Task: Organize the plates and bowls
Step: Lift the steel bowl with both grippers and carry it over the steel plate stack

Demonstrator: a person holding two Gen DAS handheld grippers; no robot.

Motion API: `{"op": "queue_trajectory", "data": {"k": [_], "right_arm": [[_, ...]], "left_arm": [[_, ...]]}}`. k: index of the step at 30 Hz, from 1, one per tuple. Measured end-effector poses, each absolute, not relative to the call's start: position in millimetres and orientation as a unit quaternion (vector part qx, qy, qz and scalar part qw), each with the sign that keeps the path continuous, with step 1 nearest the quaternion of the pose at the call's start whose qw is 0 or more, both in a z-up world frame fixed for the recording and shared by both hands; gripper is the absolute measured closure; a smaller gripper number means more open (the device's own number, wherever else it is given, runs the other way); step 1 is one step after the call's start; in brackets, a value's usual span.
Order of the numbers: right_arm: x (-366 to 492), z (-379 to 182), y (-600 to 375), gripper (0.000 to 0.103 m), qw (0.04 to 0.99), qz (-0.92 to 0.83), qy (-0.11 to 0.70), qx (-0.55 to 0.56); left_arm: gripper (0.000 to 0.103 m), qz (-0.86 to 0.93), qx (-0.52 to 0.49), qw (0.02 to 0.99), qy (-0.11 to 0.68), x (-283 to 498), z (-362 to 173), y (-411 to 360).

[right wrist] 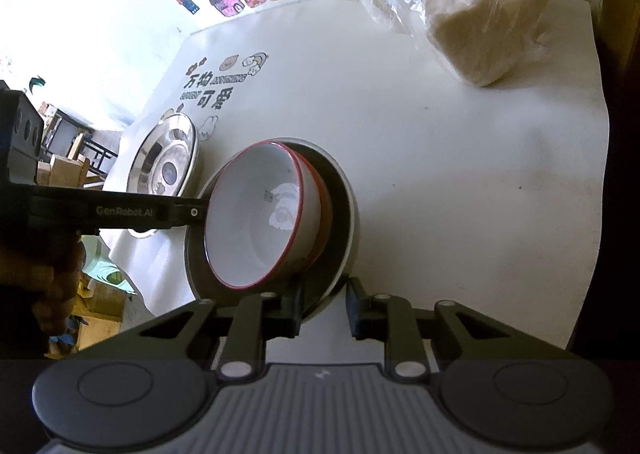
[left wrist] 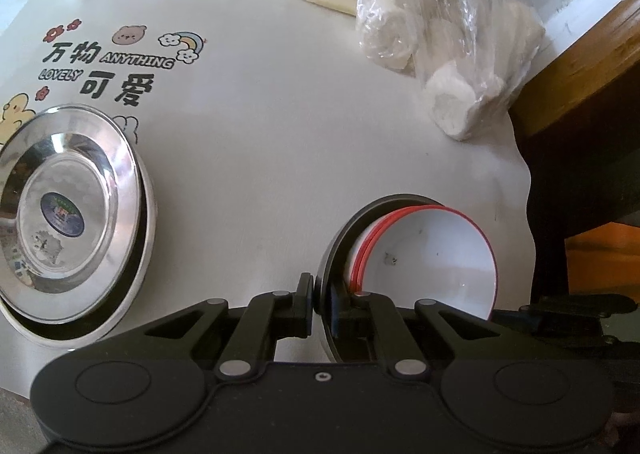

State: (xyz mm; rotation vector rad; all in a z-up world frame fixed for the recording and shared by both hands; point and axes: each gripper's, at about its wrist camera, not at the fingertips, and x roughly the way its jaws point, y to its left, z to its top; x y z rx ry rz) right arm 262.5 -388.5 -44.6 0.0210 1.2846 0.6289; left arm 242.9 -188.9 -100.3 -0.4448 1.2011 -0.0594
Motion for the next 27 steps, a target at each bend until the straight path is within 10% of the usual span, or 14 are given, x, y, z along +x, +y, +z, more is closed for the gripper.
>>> {"op": "queue_trajectory", "data": {"k": [27], "right_arm": [[252, -28, -383, 0.078, 0.77, 0.284, 0.571, 0.016]], "left_arm": [[0.097, -0.041, -0.2, 0.81, 0.549, 248, -85, -155]]}}
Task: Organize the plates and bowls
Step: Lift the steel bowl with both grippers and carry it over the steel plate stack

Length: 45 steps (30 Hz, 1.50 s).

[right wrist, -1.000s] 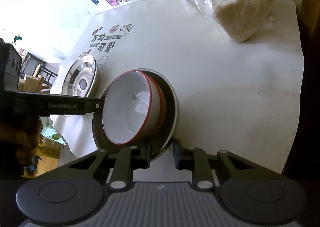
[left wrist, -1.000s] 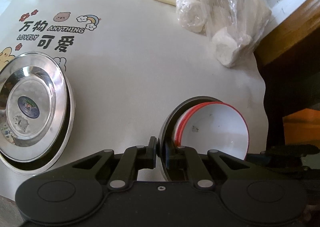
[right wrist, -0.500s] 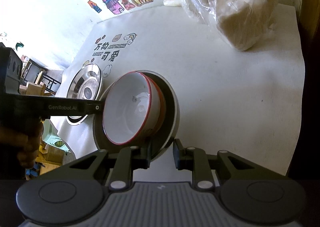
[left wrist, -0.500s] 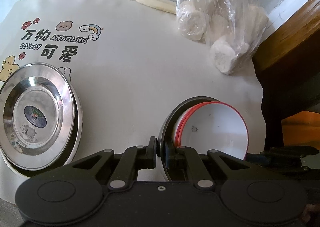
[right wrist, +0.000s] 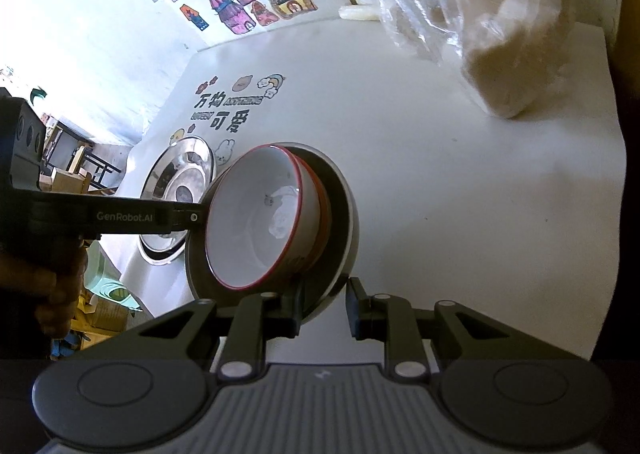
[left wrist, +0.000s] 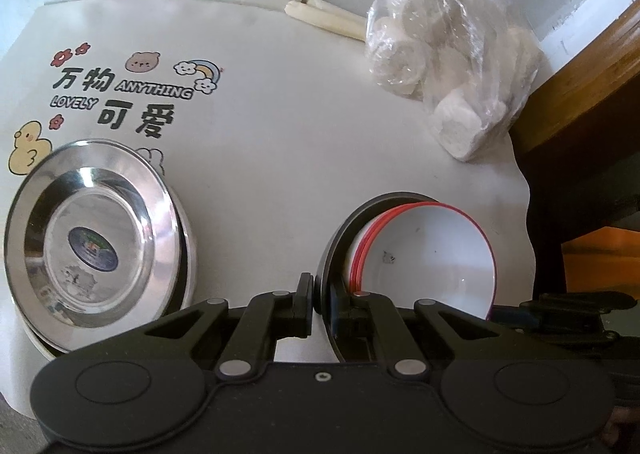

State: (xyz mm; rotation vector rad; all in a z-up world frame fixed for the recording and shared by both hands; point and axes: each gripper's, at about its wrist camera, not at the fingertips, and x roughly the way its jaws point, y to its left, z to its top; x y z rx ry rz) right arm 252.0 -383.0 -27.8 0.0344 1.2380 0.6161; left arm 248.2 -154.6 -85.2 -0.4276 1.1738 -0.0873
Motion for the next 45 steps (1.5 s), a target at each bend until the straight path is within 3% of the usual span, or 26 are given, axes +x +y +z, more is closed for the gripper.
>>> {"op": "queue_trajectory", "data": {"k": [45], "right_arm": [[256, -23, -270, 0.078, 0.781, 0.282, 0.557, 0.018]], "left_arm": [[0.097, -0.048, -0.192, 0.818, 0.54, 251, -76, -35]]}}
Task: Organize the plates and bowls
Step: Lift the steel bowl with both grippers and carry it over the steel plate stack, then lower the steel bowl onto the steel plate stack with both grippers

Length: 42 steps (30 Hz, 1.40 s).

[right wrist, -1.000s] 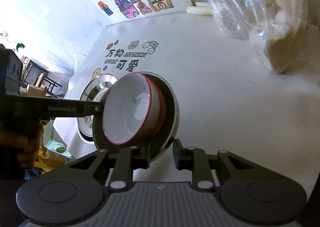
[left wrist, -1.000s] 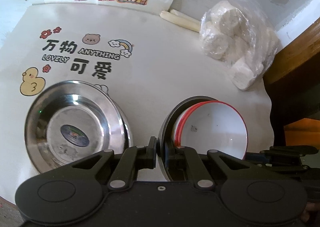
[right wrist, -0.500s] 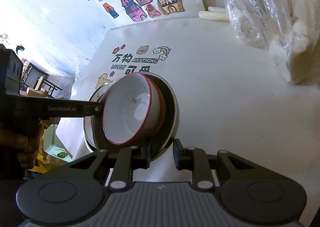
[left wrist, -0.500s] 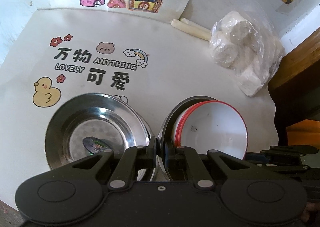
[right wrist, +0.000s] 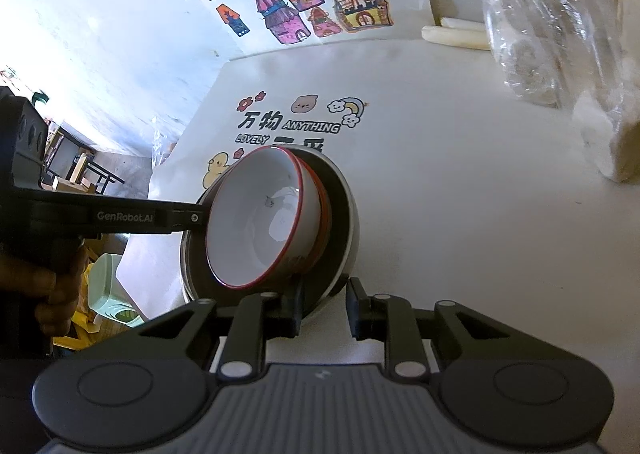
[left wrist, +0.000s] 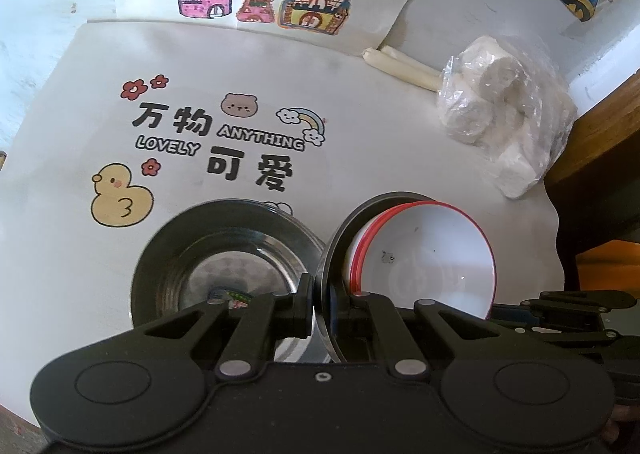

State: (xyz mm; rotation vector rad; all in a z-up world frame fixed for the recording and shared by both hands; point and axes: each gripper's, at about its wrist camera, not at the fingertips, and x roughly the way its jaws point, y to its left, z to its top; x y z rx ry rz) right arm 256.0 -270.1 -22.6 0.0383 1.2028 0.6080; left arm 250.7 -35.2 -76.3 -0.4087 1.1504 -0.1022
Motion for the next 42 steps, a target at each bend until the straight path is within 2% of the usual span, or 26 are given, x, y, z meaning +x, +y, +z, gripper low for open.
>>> {"op": "queue_trajectory", "data": {"k": [42], "right_arm": [[240, -52, -190, 0.078, 0.78, 0.265, 0.565, 0.046]], "left_arm": [[0.097, -0.066, -0.162, 0.807, 0.564, 250, -98, 48]]}}
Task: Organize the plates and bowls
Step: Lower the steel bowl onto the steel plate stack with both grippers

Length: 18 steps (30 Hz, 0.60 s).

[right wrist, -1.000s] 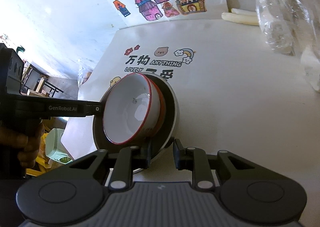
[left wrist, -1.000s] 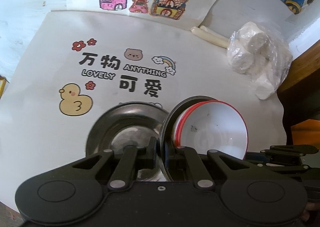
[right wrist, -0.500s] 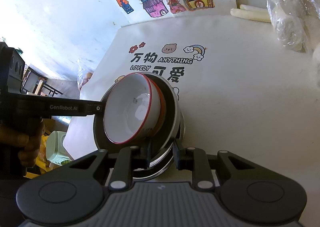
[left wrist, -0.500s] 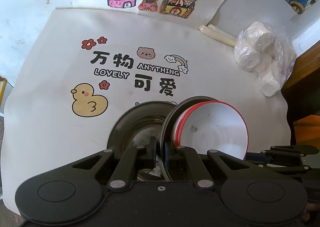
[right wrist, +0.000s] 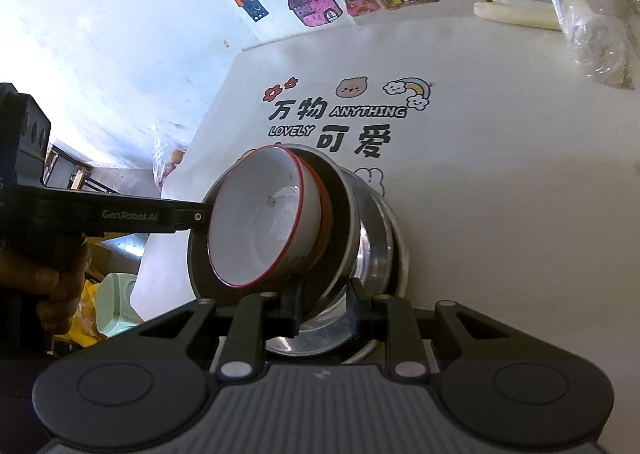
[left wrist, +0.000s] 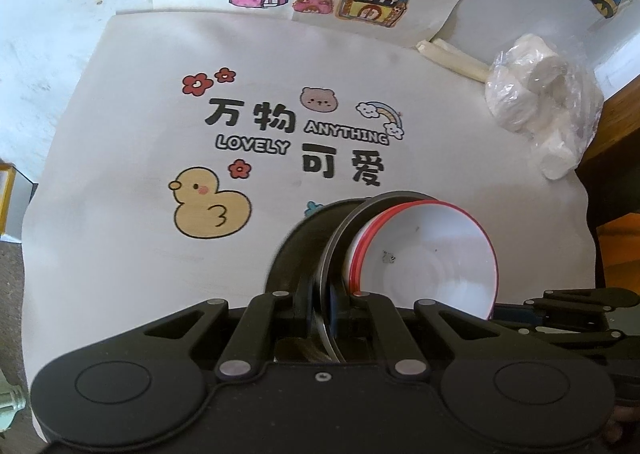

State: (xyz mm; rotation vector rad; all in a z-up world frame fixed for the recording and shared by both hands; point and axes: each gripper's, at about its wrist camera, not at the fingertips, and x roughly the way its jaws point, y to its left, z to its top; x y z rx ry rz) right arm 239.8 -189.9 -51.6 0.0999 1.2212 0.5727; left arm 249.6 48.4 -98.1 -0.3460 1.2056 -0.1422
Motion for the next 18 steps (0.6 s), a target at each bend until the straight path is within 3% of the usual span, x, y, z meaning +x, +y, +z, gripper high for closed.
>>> {"op": "queue_trajectory", "data": {"k": [18], "right_arm": [[235, -65, -172, 0.077, 0.781, 0.253, 0.567, 0.066]], "left_arm": [[0.097, -0.073, -0.145, 0.799, 0.579, 250, -112, 66]]}}
